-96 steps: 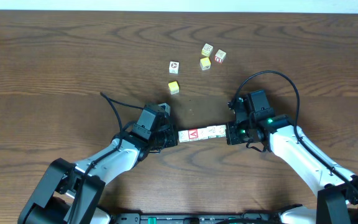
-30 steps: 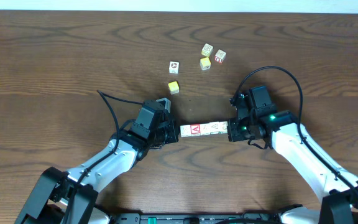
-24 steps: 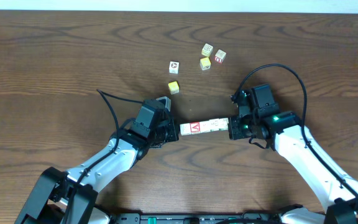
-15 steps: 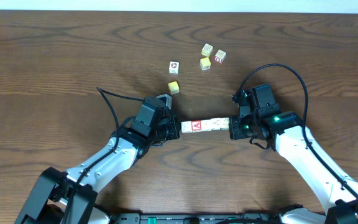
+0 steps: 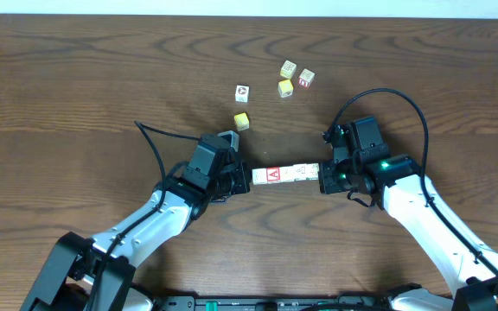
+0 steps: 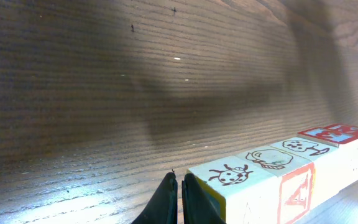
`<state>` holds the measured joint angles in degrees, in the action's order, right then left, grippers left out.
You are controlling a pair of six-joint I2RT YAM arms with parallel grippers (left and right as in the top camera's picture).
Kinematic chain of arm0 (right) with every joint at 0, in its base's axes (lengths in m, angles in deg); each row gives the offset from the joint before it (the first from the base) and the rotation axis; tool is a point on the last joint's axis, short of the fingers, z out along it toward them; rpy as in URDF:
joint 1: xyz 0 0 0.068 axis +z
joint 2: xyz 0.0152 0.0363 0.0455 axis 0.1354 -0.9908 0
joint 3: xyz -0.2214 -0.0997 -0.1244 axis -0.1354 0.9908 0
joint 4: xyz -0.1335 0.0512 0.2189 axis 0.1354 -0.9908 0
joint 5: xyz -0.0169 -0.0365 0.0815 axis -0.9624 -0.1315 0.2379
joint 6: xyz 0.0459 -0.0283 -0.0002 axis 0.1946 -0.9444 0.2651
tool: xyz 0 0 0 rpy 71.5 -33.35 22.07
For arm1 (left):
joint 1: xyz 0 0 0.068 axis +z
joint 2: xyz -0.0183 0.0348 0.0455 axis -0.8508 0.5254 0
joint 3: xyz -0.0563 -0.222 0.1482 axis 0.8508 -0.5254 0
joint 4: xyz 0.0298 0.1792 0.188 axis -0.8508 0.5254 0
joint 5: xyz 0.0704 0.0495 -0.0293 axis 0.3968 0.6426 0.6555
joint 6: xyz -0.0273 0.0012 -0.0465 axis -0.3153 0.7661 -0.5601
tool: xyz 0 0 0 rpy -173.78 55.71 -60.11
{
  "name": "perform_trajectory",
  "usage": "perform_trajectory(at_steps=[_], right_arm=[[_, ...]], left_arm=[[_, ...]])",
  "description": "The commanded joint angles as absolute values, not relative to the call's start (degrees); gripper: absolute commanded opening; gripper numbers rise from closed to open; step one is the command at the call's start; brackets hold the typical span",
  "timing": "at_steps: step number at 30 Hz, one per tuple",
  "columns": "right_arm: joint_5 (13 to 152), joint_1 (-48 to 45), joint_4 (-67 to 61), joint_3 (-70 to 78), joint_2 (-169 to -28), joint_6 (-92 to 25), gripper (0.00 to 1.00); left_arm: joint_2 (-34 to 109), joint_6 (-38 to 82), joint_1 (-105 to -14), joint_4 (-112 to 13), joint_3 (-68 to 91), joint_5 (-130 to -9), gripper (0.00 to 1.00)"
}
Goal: Lift 5 blocks
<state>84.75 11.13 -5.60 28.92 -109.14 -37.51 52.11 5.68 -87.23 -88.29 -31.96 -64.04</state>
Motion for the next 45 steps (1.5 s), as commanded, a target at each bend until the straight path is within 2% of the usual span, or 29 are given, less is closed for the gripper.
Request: perform_trajectory(at_steps=[1,45], right_arm=[[93.06,13.01,-5.2,27.35,-108.57,-37.51,0.01],[93.1,13.01,-7.34,25.14,-108.55,-37.51,0.01]], left_arm=[[50.12,4.69,-88.39,-89.54,-28.68,-70.21,0.07],[48.77,4.71,-88.37,-88.67,-28.15,-70.18,0.07]])
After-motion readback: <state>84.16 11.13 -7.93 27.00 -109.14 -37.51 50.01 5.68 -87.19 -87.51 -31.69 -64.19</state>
